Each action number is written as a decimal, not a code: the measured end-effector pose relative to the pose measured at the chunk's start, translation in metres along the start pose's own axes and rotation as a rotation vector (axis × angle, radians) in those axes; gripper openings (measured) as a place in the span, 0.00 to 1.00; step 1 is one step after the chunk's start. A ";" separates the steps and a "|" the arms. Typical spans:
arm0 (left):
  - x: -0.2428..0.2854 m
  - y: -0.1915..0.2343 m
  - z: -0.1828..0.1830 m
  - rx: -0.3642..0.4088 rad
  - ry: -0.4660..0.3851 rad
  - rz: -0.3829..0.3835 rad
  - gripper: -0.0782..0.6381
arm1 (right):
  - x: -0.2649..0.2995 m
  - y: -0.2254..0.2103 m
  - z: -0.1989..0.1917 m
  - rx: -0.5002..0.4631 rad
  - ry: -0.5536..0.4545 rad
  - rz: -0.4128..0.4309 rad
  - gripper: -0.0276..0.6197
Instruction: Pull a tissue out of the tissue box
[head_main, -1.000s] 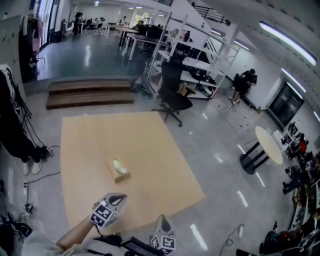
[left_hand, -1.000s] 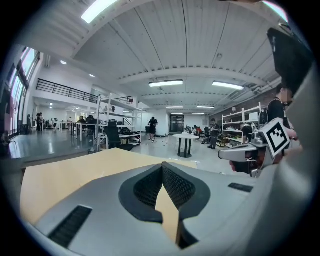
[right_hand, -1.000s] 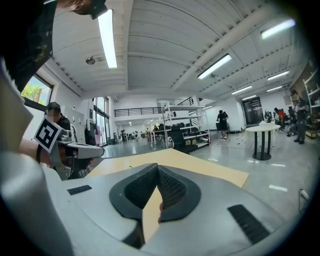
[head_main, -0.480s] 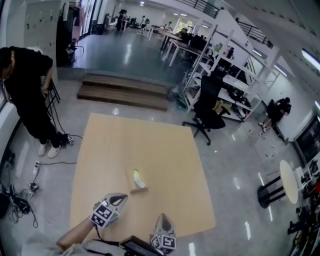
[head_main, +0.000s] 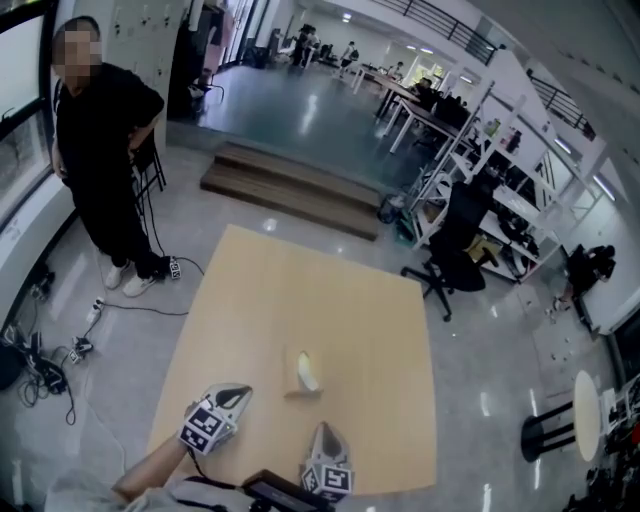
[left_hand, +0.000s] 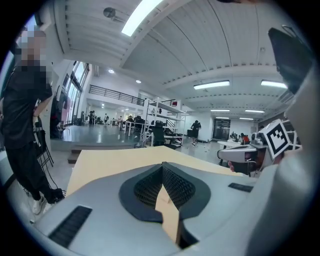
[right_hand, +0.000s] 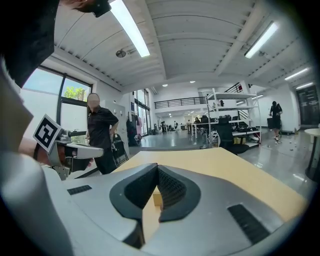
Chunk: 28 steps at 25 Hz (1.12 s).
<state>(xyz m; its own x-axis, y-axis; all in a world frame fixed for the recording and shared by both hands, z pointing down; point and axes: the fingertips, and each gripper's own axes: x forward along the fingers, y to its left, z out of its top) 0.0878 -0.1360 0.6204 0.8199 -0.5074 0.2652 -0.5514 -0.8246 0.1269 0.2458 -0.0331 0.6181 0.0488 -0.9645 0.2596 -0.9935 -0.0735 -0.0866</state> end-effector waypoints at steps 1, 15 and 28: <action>-0.003 0.002 -0.002 -0.006 -0.001 0.011 0.12 | 0.002 0.003 -0.001 -0.004 0.004 0.008 0.04; -0.001 0.022 -0.007 -0.027 0.005 0.082 0.12 | 0.038 0.006 -0.005 -0.035 0.014 0.071 0.04; 0.022 0.028 -0.024 -0.027 0.095 0.081 0.12 | 0.070 -0.009 -0.021 -0.011 0.127 0.079 0.05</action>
<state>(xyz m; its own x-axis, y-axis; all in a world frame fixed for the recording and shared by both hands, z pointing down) 0.0870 -0.1647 0.6526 0.7546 -0.5453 0.3650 -0.6206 -0.7738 0.1270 0.2557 -0.0944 0.6576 -0.0423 -0.9272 0.3721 -0.9949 0.0049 -0.1009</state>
